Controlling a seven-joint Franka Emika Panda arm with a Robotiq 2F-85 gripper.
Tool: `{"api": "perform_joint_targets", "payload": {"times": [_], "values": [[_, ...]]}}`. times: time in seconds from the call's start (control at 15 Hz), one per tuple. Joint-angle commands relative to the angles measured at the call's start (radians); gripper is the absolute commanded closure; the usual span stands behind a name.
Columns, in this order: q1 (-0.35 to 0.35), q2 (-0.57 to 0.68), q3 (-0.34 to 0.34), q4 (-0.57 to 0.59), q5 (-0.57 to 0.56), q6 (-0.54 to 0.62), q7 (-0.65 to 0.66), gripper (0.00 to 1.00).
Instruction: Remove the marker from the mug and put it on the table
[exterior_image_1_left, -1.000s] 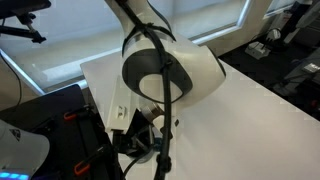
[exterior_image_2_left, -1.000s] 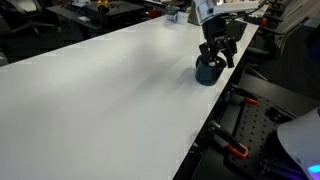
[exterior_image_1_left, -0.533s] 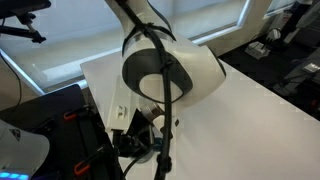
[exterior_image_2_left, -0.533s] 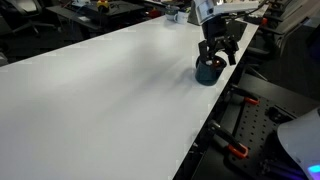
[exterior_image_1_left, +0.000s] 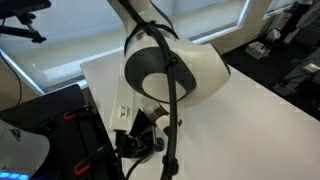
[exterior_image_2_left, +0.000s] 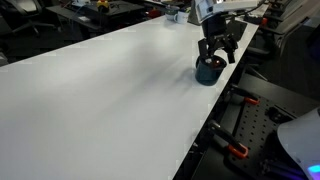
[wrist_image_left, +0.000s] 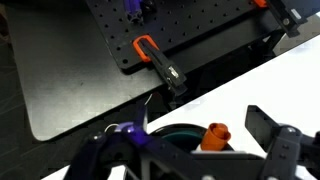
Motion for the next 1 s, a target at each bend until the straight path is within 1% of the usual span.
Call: {"api": "perform_joint_targets", "payload": {"times": [0.0,0.07,0.4,0.67,0.73,0.87,0.93], "values": [[-0.001,0.002,-0.01,0.009,-0.013,0.007,0.011,0.09],[-0.002,0.003,-0.01,0.009,-0.01,0.008,0.011,0.26],[-0.003,0.002,-0.008,0.003,-0.008,0.015,0.006,0.66],[-0.001,0.005,-0.007,0.002,-0.009,0.017,0.006,0.95],[-0.001,0.004,-0.006,0.001,-0.009,0.019,0.005,1.0],[-0.001,0.001,-0.005,-0.001,-0.007,0.02,0.001,0.95],[-0.001,0.001,-0.005,-0.002,-0.007,0.02,-0.001,0.95]]}}
